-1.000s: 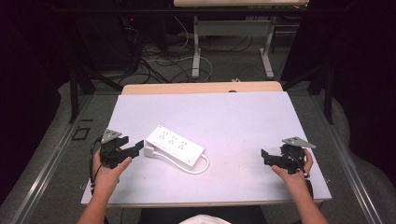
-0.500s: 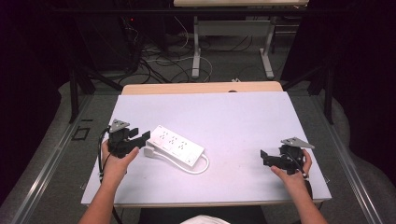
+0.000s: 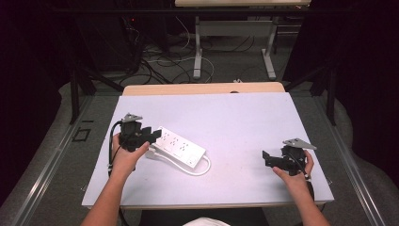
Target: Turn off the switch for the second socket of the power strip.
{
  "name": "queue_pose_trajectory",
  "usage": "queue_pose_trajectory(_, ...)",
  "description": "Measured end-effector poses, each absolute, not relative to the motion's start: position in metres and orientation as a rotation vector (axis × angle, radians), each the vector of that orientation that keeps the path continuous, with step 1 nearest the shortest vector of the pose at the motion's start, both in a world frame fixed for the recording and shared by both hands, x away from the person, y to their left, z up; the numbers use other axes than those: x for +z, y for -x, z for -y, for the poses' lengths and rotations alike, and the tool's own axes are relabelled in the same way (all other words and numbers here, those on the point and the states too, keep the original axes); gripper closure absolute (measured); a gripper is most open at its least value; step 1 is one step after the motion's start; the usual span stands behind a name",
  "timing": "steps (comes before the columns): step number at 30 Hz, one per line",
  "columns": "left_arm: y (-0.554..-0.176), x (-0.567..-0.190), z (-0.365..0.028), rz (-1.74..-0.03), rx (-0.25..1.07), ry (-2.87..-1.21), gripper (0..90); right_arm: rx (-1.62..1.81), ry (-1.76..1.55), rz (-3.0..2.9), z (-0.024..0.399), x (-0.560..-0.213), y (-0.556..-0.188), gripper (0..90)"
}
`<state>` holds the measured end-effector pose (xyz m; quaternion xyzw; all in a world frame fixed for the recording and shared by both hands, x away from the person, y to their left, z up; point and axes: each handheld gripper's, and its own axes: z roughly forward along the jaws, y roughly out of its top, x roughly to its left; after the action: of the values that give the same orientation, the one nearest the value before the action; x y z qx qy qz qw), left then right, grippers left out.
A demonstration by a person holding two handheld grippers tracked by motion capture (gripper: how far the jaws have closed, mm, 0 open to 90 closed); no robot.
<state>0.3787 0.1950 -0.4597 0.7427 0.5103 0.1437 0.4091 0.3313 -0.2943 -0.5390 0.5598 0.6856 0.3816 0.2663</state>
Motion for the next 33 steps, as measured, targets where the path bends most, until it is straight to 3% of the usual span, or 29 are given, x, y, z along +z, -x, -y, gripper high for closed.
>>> queue_pose_trajectory(10,-0.397,-0.456,-0.18,-1.321,0.25,-1.996,58.6,1.029,-1.519,-1.849,0.294,-0.541,-0.331,3.7)
queue_pose_trajectory(33,-0.403,-0.484,-0.182,-1.403,0.133,-2.065,74.5,1.013,-1.529,-1.889,0.293,-0.546,-0.332,6.7)
